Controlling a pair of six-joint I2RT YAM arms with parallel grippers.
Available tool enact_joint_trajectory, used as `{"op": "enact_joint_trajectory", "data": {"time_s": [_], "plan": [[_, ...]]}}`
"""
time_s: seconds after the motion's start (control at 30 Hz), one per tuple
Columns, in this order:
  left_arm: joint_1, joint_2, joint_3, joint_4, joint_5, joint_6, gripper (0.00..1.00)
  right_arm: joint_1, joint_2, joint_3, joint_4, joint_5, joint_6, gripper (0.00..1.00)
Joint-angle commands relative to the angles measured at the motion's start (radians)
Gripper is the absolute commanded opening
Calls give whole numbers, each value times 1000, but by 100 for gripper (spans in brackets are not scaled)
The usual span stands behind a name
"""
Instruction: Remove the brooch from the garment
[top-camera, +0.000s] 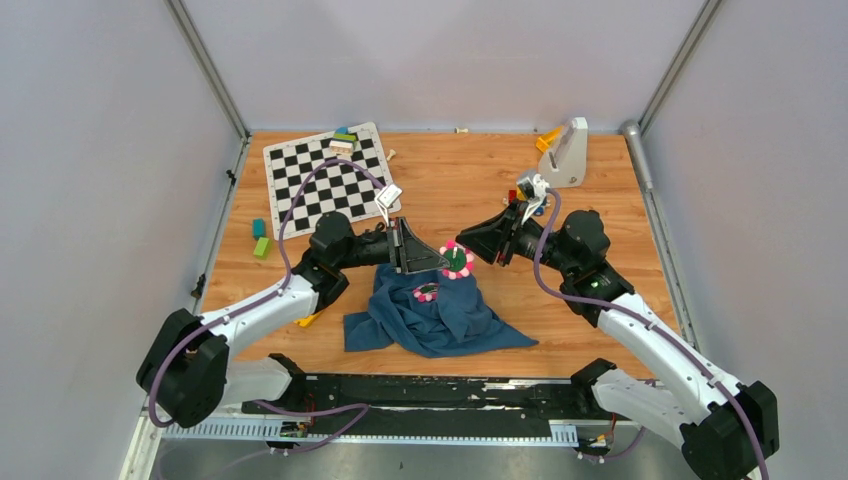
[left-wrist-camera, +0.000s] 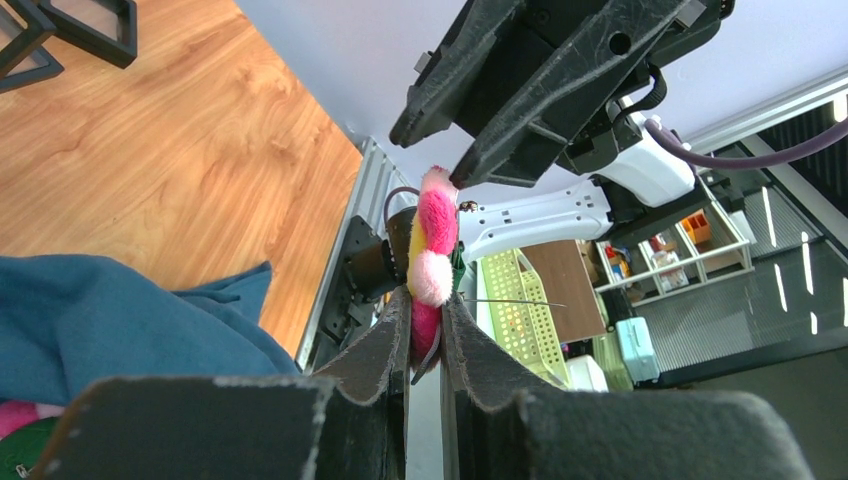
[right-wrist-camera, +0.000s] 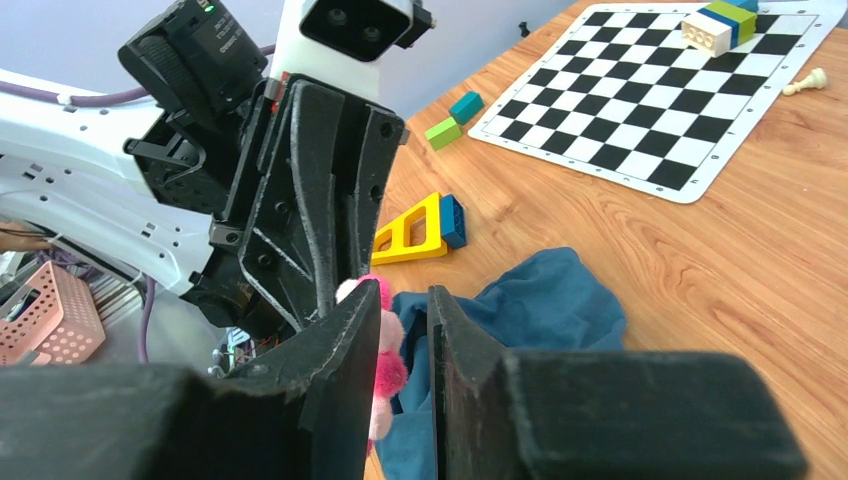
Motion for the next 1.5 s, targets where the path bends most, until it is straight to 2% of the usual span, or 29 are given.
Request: {"op": "enact_joint_trajectory", "data": {"time_s": [0.0, 0.6, 0.77, 0.8, 0.93, 1.0, 1.13, 1.23, 1.47], "plan": [[-7, 10, 16, 45, 17, -6, 0, -5, -2, 11, 38, -47, 9, 25], [-7, 40, 13, 99, 17, -44, 0, -5, -15, -29, 6, -84, -10, 24], [-7, 49, 11, 111, 14, -53, 0, -5, -27, -36, -6, -86, -10, 27], [-7, 51, 10, 113, 13, -52, 0, -5, -30, -37, -9, -81, -9, 30], [-8, 61, 8, 121, 15, -52, 0, -11, -63, -48, -17, -1, 31, 53], [-7, 67, 4, 124, 15, -51, 0, -21, -83, -70, 17, 5, 67, 59], [-7, 75, -3, 143, 16, -55, 0, -29, -95, -108, 71, -23, 148, 58], [-7, 87, -8, 175, 21, -72, 0, -33, -80, -138, 100, -56, 192, 47], [-8, 91, -9, 200, 27, -88, 0, -51, -72, -197, 187, -127, 287, 39]]}}
